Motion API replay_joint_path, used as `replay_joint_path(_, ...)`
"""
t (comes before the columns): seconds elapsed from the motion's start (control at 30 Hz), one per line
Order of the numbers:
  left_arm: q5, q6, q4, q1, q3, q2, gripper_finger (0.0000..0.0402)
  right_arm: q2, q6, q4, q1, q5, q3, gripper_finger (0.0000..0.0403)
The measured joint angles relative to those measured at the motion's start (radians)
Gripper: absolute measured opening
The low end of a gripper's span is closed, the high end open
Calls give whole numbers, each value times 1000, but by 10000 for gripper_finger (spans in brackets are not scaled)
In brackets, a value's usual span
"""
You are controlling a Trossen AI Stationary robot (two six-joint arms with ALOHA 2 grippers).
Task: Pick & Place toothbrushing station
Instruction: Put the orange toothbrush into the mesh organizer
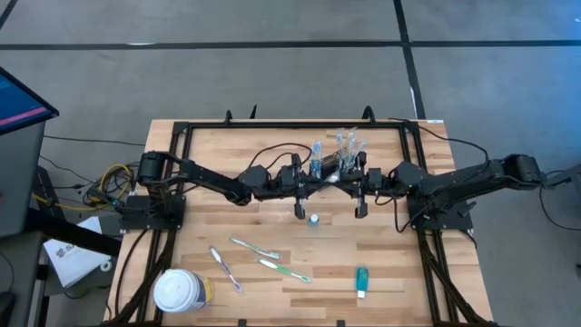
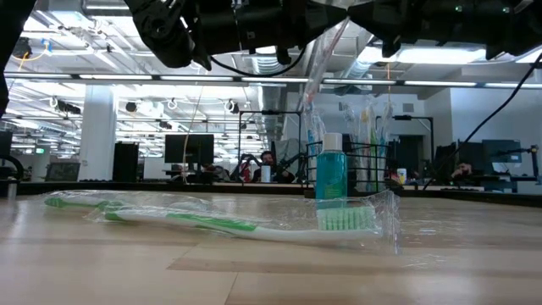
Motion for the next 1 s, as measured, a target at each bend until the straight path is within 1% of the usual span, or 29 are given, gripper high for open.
replay_joint_path(0.33,-4,-27,-3,-5,0,0,5,0,-8,0,0,0,0,1)
replay_joint_path(0.5,-10,-27,-6,2,0,2,24,0,-10,0,-8,0,0,0)
replay_joint_path(0.67,-16,-27,-36,11,-1,-13,52,0,-10,-1,-30,-1,1,0)
replay_joint_path(0.83,-15,-26,-107,24,-12,-67,78,0,-10,-2,-35,0,1,0)
replay_joint_path(1.0,-15,-26,-135,24,-71,-159,88,0,-14,-2,-35,0,1,0)
